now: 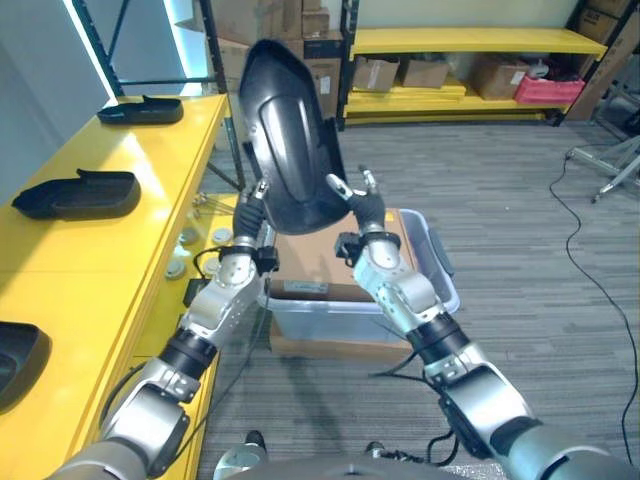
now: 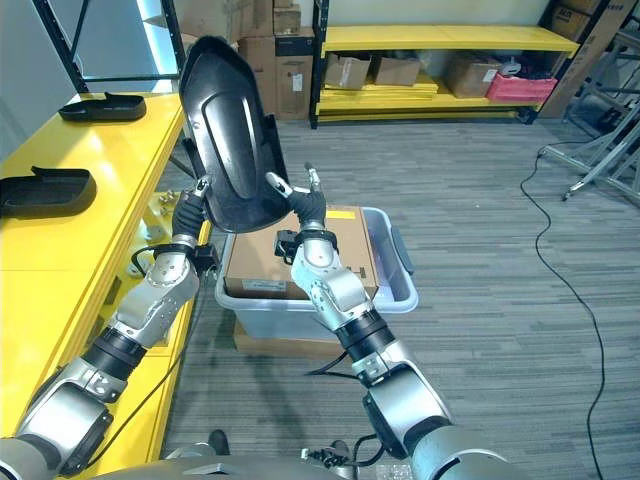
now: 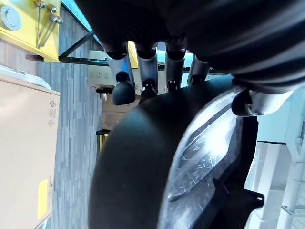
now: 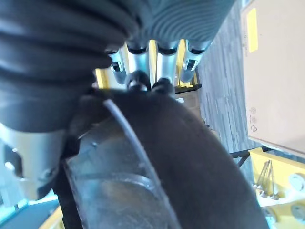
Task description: Move parts from the plastic box to the shelf.
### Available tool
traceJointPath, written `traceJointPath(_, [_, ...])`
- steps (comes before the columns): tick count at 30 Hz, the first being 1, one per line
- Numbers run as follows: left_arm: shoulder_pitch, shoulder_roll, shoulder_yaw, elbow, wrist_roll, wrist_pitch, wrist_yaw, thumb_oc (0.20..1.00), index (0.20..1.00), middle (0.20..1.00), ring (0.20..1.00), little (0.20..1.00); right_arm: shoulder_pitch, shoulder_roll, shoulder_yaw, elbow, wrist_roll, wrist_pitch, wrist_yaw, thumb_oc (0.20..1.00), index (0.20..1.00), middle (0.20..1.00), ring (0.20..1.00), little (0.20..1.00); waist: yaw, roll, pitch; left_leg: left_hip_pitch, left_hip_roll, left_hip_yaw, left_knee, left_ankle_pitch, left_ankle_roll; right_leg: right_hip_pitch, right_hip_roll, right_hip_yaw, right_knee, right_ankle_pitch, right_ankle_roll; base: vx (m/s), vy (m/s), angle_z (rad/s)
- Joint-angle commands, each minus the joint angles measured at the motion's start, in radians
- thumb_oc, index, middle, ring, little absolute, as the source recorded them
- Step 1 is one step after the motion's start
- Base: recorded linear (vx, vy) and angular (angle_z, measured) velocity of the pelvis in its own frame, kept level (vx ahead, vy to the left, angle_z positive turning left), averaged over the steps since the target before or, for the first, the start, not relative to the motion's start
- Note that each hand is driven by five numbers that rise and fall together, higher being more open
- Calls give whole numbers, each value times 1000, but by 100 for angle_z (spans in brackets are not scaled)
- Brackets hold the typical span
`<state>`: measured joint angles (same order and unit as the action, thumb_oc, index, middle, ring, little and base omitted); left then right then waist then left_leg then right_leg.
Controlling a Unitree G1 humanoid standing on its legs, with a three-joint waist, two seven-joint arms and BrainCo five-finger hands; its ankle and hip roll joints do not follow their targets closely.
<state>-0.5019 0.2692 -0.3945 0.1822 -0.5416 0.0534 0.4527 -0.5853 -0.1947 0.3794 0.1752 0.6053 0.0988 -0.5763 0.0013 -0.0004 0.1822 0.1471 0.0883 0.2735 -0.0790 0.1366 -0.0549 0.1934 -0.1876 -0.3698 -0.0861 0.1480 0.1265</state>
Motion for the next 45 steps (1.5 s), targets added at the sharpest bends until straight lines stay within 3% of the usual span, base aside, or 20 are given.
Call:
traceJointPath(1, [-253, -85, -35, -104, 22, -155, -36, 200, 200, 200, 200, 200, -41, 28, -15, 7, 56, -50, 3, 1000, 1000, 1000, 1000, 1000, 30, 37, -8, 69, -39, -36, -8, -137, 17, 28, 37, -23, -1, -118, 11, 0, 0, 0])
traceJointPath(9, [-255, -57, -9, -93, 80, -180, -8, 200, 200, 200, 200, 200, 61, -27, -95, 28, 66, -86, -3, 1000, 1000, 1000, 1000, 1000, -3, 29, -10, 71, -35, -13, -8, -136, 18, 21, 39, -7, -1, -116, 14, 6, 2, -4])
traceJointPath(15, [-227, -30, 16, -96, 100, -200, 6, 200, 200, 200, 200, 200, 165, -83, -159, 37, 65, -75, 10, 1000, 1000, 1000, 1000, 1000, -32, 22, -12, 67, -33, 8, -8, -137, 19, 9, 41, 7, -1, -115, 19, -5, 7, -9])
traceJointPath(29, [-195, 4, 62, -94, 96, -226, 31, 200, 200, 200, 200, 200, 320, -108, -203, 76, 72, -101, 68, 1000, 1000, 1000, 1000, 1000, -62, 16, -7, 62, -28, 35, -8, -136, 19, -6, 44, 21, -1, -110, 26, -9, 0, -5])
traceJointPath(38, [-180, 59, 93, -136, 163, -197, 32, 200, 200, 200, 200, 200, 345, -108, -195, 77, 83, -86, 100, 1000, 1000, 1000, 1000, 1000, -41, 18, -8, 52, -34, 15, -8, -135, 20, -4, 41, 12, -1, -115, 28, -11, 13, 0])
traceJointPath(45, [-47, 124, 144, -263, 203, -174, -6, 200, 200, 200, 200, 200, 376, -96, -180, 54, 77, -70, 135, 1000, 1000, 1000, 1000, 1000, 23, 23, 2, 28, -60, -59, -8, -139, 36, 6, 23, -10, 2, -114, 38, -51, 44, 9])
